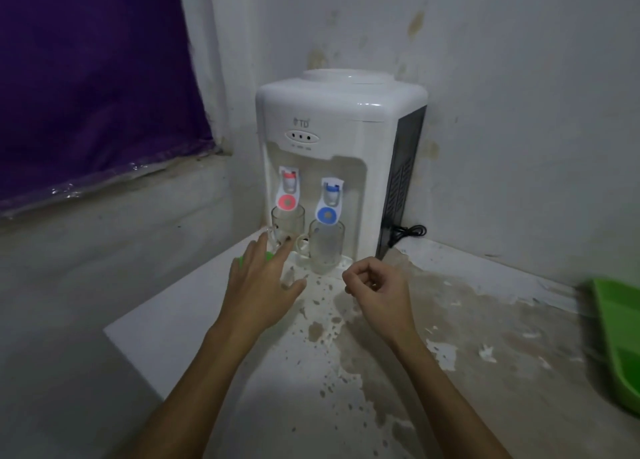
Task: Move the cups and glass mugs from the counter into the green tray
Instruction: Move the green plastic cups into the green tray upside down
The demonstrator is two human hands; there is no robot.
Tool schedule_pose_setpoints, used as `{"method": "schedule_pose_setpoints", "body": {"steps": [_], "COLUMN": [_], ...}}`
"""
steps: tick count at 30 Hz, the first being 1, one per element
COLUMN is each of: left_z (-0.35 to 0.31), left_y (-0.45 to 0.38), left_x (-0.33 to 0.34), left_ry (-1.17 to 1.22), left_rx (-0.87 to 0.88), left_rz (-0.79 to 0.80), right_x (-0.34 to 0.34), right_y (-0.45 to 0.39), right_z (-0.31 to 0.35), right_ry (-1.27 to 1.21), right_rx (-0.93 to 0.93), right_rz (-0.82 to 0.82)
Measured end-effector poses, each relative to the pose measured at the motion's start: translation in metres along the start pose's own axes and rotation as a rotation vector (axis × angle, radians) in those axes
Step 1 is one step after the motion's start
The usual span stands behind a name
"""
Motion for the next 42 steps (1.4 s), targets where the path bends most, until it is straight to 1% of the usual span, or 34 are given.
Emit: {"method": "schedule_pose_setpoints", "body": {"steps": [2, 3, 7, 11, 17, 21, 24, 28, 31, 34, 36, 38, 39, 42], "left_z": [0.002, 0.000, -0.006, 0.002, -0.008, -0.030, -0.063, -0.121, -0.169, -0.217, -0.236, -0.265, -0.277, -0.326], "left_y": [0.000, 0.001, 0.005, 0.003, 0.004, 0.009, 0.014, 0.022, 0.033, 0.047, 0.056, 0.062, 0.064, 0.073], "left_x": [0.007, 0.008, 0.001, 0.004, 0.003, -0.001, -0.004, -0.002, 0.001, 0.008, 0.010, 0.017, 0.020, 0.035], "left_ry": [-0.033, -0.033, 0.051, 0.067, 0.128, 0.190, 0.299, 0.437, 0.515, 0.620, 0.676, 0.739, 0.776, 0.916], "left_rx": [-0.008, -0.003, 0.027, 0.012, 0.076, 0.177, 0.330, 0.551, 0.672, 0.777, 0.830, 0.892, 0.906, 0.954], "left_rz": [0.036, 0.018, -0.146, -0.156, -0.200, -0.251, -0.270, -0.249, -0.260, -0.247, -0.248, -0.254, -0.254, -0.190], "right_x": [-0.002, -0.005, -0.015, -0.019, -0.032, -0.046, -0.065, -0.104, -0.132, -0.160, -0.164, -0.185, -0.194, -0.238], "right_y": [0.001, 0.001, 0.004, 0.008, 0.015, 0.026, 0.039, 0.065, 0.083, 0.103, 0.110, 0.123, 0.128, 0.148], "right_z": [-0.001, -0.001, 0.000, 0.000, 0.008, 0.010, 0.011, 0.010, 0.011, 0.013, 0.018, 0.019, 0.021, 0.025], "right_ry": [0.002, 0.002, 0.009, 0.011, 0.008, 0.004, 0.009, 0.037, 0.002, -0.146, -0.324, -0.446, -0.483, -0.594], "right_rx": [0.013, 0.014, 0.021, 0.018, -0.007, 0.001, 0.009, 0.006, 0.016, 0.058, 0.117, 0.133, 0.131, 0.105], "right_rz": [0.001, 0.001, -0.019, -0.033, -0.060, -0.080, -0.112, -0.186, -0.266, -0.330, -0.299, -0.322, -0.341, -0.444]}}
Point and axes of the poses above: each hand's wrist, its own y-axis away from the middle knuckle, its own x-axis out of the palm, z = x × y, the point moved 2 cm from there along -y, towards the middle knuckle, and after that the axes turned 10 degrees about z, right-handed, at the moved point
